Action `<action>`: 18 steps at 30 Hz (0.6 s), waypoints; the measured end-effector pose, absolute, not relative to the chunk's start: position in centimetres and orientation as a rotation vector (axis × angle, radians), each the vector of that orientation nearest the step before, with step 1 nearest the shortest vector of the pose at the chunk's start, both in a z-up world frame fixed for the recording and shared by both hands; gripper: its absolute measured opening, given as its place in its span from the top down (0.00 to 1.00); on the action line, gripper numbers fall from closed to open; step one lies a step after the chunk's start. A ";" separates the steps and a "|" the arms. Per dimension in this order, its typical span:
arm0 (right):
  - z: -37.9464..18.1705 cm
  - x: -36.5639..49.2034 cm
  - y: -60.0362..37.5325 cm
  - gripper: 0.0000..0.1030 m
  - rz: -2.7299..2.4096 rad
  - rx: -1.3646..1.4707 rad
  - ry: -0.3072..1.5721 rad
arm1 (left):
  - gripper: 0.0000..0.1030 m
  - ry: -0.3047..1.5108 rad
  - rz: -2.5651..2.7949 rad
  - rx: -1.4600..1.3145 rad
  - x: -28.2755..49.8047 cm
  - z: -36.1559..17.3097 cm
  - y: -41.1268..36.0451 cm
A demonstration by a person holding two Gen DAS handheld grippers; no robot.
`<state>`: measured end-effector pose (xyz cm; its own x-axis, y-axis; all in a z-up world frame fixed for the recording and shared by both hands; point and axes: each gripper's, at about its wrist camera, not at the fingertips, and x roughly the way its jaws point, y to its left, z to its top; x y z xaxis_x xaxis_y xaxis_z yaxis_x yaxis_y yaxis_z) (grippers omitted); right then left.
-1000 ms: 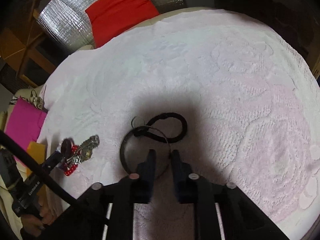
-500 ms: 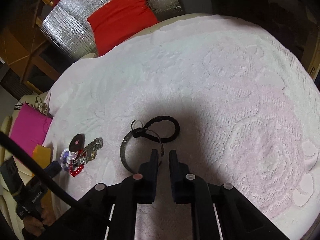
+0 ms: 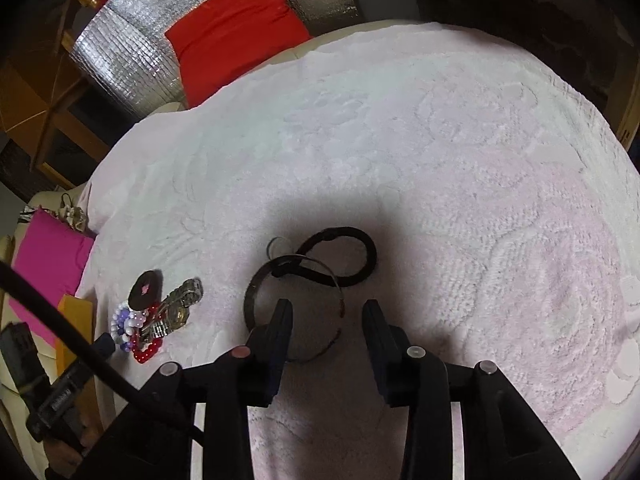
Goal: Organize jewelry
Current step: 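Grasp the purple-white bead bracelet with the left tool while the right tool grasps the silver bangle, then carry the bracelet and bangle into the orange box and open both tools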
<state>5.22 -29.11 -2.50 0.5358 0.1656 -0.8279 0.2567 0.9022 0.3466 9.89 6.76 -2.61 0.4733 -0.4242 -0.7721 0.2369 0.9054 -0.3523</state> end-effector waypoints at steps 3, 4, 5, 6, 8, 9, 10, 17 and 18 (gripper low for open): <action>-2.6 5.5 -28.3 0.79 -0.064 0.422 1.011 | 0.57 1.015 -0.383 -0.300 10.9 -3.3 7.4; -2.6 5.5 -28.1 0.84 -0.063 0.412 1.011 | 0.69 1.012 -0.366 -0.327 11.2 -3.5 7.7; -2.6 5.6 -27.9 0.90 -0.054 0.407 1.014 | 0.81 1.013 -0.353 -0.336 11.4 -3.6 7.9; -2.6 5.5 -27.7 0.90 -0.050 0.402 1.011 | 0.83 1.019 -0.336 -0.331 11.6 -3.8 8.0; -2.3 5.3 -27.4 0.91 -0.040 0.386 0.999 | 0.85 1.019 -0.314 -0.306 11.5 -3.7 8.1; -2.0 5.1 -27.2 0.91 -0.026 0.382 0.988 | 0.85 1.010 -0.305 -0.292 11.3 -3.3 8.2; -1.7 4.9 -27.1 0.91 -0.016 0.380 0.976 | 0.86 0.990 -0.275 -0.260 11.1 -2.8 8.3; 0.5 3.0 -26.4 0.92 0.071 0.386 0.898 | 0.91 0.889 -0.262 -0.240 8.5 0.4 9.7; 0.9 2.8 -26.1 0.92 0.080 0.382 0.888 | 0.91 0.880 -0.274 -0.245 8.5 0.7 10.2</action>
<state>2.81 -26.14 0.86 0.6328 0.2248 -0.7410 0.0885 0.9297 0.3576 8.47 10.22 0.68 0.6065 -0.3339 -0.7216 0.1345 0.9376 -0.3208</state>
